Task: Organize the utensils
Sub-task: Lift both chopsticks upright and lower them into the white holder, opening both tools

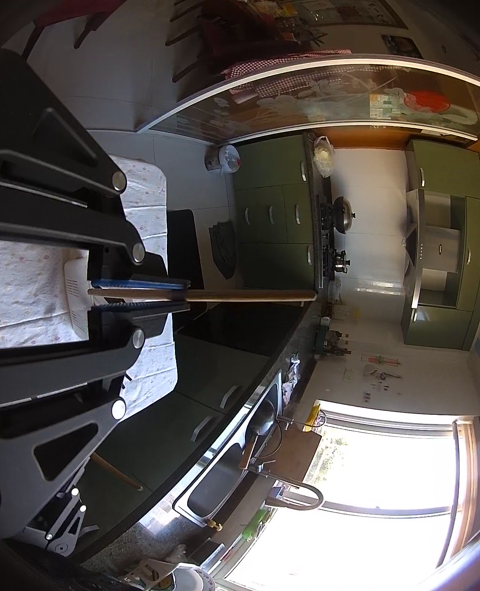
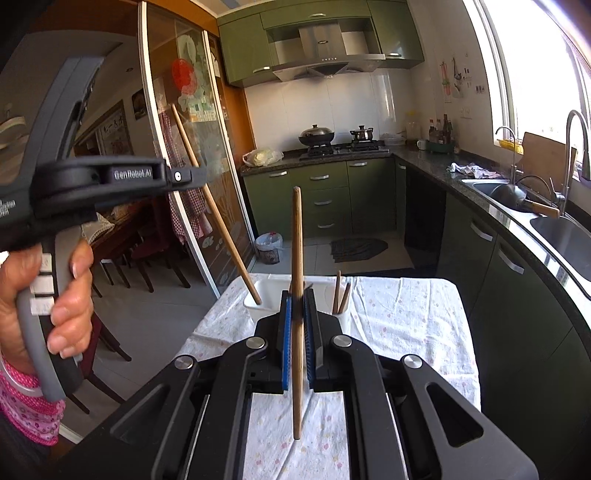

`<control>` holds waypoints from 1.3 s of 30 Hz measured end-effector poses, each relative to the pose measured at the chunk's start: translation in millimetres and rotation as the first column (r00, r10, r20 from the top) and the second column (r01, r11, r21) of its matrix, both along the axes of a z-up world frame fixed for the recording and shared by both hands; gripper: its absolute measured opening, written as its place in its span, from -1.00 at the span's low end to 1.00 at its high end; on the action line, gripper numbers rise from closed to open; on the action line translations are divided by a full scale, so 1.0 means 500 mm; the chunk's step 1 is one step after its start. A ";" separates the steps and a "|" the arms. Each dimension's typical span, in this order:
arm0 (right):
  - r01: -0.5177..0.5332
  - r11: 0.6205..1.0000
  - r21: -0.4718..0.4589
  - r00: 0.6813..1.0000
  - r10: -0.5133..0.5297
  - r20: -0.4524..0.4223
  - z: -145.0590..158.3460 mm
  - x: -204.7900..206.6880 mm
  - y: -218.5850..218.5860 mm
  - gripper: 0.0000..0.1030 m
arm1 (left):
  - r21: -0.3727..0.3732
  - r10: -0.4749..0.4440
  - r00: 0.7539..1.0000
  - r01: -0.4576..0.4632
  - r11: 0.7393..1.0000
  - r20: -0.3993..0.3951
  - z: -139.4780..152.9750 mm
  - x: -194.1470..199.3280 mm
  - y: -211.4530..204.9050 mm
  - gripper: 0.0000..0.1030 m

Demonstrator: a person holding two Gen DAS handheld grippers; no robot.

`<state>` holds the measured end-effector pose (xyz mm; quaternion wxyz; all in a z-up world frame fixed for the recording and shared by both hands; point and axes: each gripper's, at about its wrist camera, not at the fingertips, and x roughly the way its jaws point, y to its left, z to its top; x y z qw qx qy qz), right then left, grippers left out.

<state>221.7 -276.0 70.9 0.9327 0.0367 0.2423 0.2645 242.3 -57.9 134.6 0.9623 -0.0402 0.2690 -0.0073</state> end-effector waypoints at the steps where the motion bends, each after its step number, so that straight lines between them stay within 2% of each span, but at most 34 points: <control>1: 0.008 1.000 0.010 1.000 -0.008 0.021 0.013 0.004 0.001 -0.86 | 0.000 0.000 1.000 0.000 1.000 -0.001 -0.002 0.003 0.000 -0.88; 6: 0.057 0.996 0.067 0.990 -0.065 0.128 0.075 0.038 0.007 -0.86 | 0.004 -0.003 1.000 0.003 1.000 -0.007 -0.013 0.017 -0.001 -0.88; 12: 0.099 0.988 0.115 0.971 -0.121 0.207 0.100 0.095 0.027 -0.86 | 0.027 -0.005 1.000 0.006 1.000 -0.002 -0.028 0.033 -0.001 -0.88; 18: 0.113 0.988 0.107 0.974 -0.132 0.185 0.073 0.160 0.053 -0.86 | 0.035 -0.014 0.999 0.015 0.999 -0.029 -0.059 0.060 0.001 -0.89; 24: 0.115 0.990 0.081 0.979 -0.127 0.160 0.031 0.193 0.070 -0.86 | 0.034 -0.017 0.998 0.019 0.999 -0.064 -0.112 0.081 0.010 -0.88; 32: 0.116 0.992 0.055 0.983 -0.123 0.133 -0.014 0.214 0.084 -0.86 | 0.013 -0.013 0.994 0.014 1.000 -0.108 -0.173 0.097 0.029 -0.88; 39: 0.113 0.993 0.036 0.985 -0.117 0.130 -0.035 0.220 0.097 -0.86 | 0.021 -0.005 0.993 0.008 1.000 -0.118 -0.192 0.104 0.027 -0.88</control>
